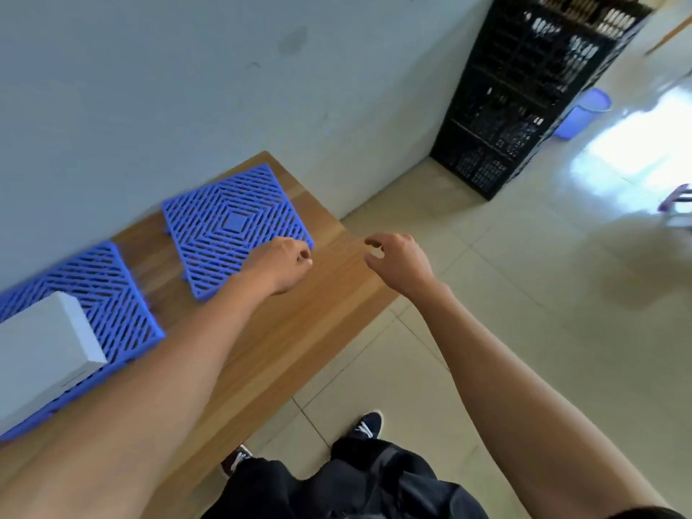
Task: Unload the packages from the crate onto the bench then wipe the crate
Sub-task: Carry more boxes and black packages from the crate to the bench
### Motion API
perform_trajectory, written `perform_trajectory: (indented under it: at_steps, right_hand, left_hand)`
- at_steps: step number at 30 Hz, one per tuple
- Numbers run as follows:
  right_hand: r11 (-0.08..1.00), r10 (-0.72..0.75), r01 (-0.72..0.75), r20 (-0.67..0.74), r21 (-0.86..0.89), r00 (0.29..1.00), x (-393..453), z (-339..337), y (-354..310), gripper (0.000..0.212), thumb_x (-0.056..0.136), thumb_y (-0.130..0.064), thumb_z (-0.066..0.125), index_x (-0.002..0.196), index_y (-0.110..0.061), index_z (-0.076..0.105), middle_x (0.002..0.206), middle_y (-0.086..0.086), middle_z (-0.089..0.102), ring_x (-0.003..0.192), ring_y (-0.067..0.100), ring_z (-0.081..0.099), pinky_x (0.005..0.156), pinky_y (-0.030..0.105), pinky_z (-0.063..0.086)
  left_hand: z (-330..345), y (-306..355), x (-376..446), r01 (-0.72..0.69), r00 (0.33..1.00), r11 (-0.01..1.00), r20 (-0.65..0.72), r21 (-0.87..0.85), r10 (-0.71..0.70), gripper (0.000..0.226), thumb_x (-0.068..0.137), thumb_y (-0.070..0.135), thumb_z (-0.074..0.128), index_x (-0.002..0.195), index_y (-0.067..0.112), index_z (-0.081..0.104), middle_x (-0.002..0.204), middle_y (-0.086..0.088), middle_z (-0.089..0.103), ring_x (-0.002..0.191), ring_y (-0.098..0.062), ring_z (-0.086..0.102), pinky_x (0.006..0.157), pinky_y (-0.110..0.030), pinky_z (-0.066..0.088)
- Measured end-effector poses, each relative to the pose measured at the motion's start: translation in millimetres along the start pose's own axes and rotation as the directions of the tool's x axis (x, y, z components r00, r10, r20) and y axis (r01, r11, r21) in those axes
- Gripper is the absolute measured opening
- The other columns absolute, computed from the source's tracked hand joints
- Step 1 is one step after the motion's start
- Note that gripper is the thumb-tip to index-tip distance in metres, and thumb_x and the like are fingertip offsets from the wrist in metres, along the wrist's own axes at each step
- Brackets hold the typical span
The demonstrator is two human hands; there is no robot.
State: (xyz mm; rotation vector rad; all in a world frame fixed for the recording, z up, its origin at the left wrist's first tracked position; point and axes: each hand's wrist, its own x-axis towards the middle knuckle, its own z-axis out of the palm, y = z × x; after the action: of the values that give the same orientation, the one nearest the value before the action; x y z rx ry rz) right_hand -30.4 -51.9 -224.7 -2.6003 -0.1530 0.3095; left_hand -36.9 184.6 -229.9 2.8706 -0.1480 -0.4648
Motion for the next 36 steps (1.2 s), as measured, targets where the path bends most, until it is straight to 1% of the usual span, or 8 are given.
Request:
perform_trajectory:
  at_steps: [3,6,8,12,21,25,32,36]
  right_hand:
    - [0.998,0.064,-0.065,-0.046,-0.01,0.997,-3.5,-47.1,60.3,0.038,0.094,-0.026,0.062,0.132,-0.023,0.065,0.121,0.004,0.071,0.109,0.023,0.065,0.09,0.039,0.055]
    - [0.993,0.119,-0.121,-0.103,-0.008,0.987,-5.3,-82.7,110.9,0.037,0.094,-0.021,0.062,0.131,-0.022,0.066,0.123,0.003,0.07,0.11,0.022,0.065,0.087,0.033,0.051]
    - [0.988,0.154,-0.155,-0.128,0.006,0.98,-4.3,-100.6,138.5,0.036,0.095,-0.022,0.062,0.131,-0.022,0.066,0.124,0.003,0.07,0.111,0.022,0.064,0.085,0.032,0.049]
    - [0.973,0.231,-0.228,-0.158,0.036,0.96,5.6,-130.4,184.3,0.036,0.095,-0.029,0.064,0.131,-0.022,0.065,0.124,0.005,0.069,0.11,0.022,0.064,0.09,0.038,0.054]
    - [0.945,0.32,-0.327,-0.185,-0.006,0.929,86.4,-208.1,284.0,0.035,0.097,-0.022,0.058,0.132,-0.022,0.065,0.131,0.003,0.066,0.124,0.024,0.056,0.097,0.038,0.047]
    - [0.924,0.38,-0.378,-0.193,0.047,0.905,124.8,-247.4,320.9,0.035,0.098,-0.024,0.058,0.132,-0.023,0.065,0.131,0.0,0.066,0.126,0.021,0.053,0.099,0.035,0.044]
    - [0.895,0.444,-0.417,-0.239,0.156,0.863,175.8,-310.4,386.6,0.037,0.098,-0.025,0.059,0.134,-0.024,0.064,0.13,0.0,0.066,0.127,0.02,0.05,0.1,0.037,0.046]
    - [0.895,0.442,-0.411,-0.238,0.171,0.865,215.7,-341.0,439.7,0.038,0.097,-0.025,0.061,0.135,-0.022,0.063,0.131,0.002,0.066,0.127,0.023,0.052,0.103,0.04,0.046]
  left_hand:
    - [-3.2,67.4,38.8,-0.074,0.997,0.997,-0.014,-0.021,0.073,0.032,0.098,0.043,0.053,0.121,0.028,0.068,0.127,-0.004,0.068,0.117,-0.027,0.062,0.091,-0.039,0.05]
    - [-4.0,126.6,74.4,-0.152,0.988,0.986,0.004,-0.066,0.153,0.029,0.098,0.04,0.056,0.118,0.025,0.07,0.123,-0.005,0.069,0.113,-0.028,0.063,0.096,-0.04,0.051]
    - [-4.6,161.5,94.5,-0.216,0.976,0.974,-0.004,-0.069,0.216,0.029,0.098,0.041,0.055,0.119,0.025,0.068,0.122,-0.003,0.069,0.109,-0.026,0.064,0.094,-0.043,0.053]
    - [-2.1,218.0,137.7,-0.305,0.952,0.951,-0.03,-0.05,0.304,0.03,0.099,0.043,0.053,0.12,0.027,0.067,0.122,-0.001,0.069,0.108,-0.025,0.064,0.09,-0.041,0.054]
    - [0.3,306.5,278.6,-0.344,0.939,0.932,-0.056,-0.114,0.339,0.032,0.098,0.041,0.057,0.125,0.025,0.066,0.129,-0.001,0.067,0.118,-0.026,0.062,0.093,-0.038,0.05]
    - [-10.7,350.7,338.4,-0.369,0.929,0.922,-0.018,-0.116,0.37,0.035,0.099,0.041,0.058,0.129,0.024,0.064,0.127,0.0,0.068,0.117,-0.025,0.062,0.094,-0.037,0.049]
    - [-36.7,447.2,419.1,-0.484,0.874,0.872,0.019,-0.079,0.486,0.037,0.099,0.043,0.056,0.13,0.025,0.063,0.125,0.002,0.069,0.116,-0.023,0.062,0.097,-0.039,0.051]
    - [-39.4,498.2,474.0,-0.508,0.859,0.859,0.038,-0.063,0.511,0.037,0.099,0.045,0.054,0.13,0.027,0.063,0.126,0.003,0.068,0.118,-0.022,0.061,0.099,-0.041,0.05]
